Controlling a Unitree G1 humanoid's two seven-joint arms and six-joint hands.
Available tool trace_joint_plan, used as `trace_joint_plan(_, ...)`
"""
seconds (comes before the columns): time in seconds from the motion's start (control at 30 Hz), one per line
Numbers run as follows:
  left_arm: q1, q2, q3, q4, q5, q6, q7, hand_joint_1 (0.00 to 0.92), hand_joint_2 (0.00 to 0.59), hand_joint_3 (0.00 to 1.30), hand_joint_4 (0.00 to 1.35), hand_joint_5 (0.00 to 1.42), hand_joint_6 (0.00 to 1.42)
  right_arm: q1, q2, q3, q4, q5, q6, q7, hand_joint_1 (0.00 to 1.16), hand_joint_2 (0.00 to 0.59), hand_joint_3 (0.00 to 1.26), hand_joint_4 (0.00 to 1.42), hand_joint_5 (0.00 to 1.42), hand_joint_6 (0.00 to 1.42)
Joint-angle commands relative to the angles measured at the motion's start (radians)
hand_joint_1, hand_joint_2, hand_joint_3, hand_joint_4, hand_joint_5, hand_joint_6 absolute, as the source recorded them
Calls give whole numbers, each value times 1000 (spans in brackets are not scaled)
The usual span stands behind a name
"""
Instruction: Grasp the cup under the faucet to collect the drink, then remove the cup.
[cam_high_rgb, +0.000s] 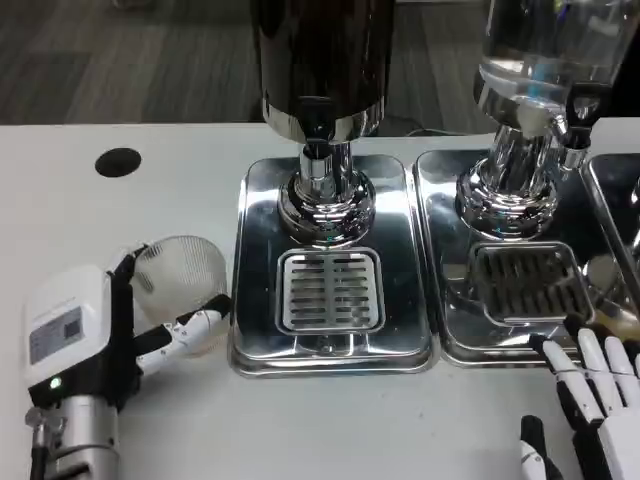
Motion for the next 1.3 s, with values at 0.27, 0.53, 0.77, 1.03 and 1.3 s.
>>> trace_joint_plan(0.27, 46, -18, 24, -19, -20, -39, 30, 256, 137, 437, 506, 851, 1150, -9, -14, -7, 11, 13, -10, 2, 254, 506, 148, 0, 0, 0)
trace_joint_plan(0.53, 48, -14, 47, -77, -21, -49, 25, 187, 121, 421, 482, 834, 1129, -13, -16, -9, 7, 13, -8, 7, 255, 506, 154, 0, 0, 0)
trace_joint_plan(0.77, 46, -8, 67, -150, -15, -50, 6, 173, 123, 419, 481, 832, 1112, -18, -15, -10, 10, 16, -8, 6, 255, 506, 155, 0, 0, 0)
trace_joint_plan(1.03, 28, -24, 39, -125, 17, -37, 5, 181, 120, 401, 466, 789, 1074, -28, -13, -7, 27, 23, -13, 4, 255, 506, 155, 0, 0, 0)
trace_joint_plan(1.3, 0, -33, 6, -103, 28, -24, 5, 173, 122, 398, 456, 779, 1072, -32, -12, -6, 35, 34, -16, 0, 255, 506, 155, 0, 0, 0)
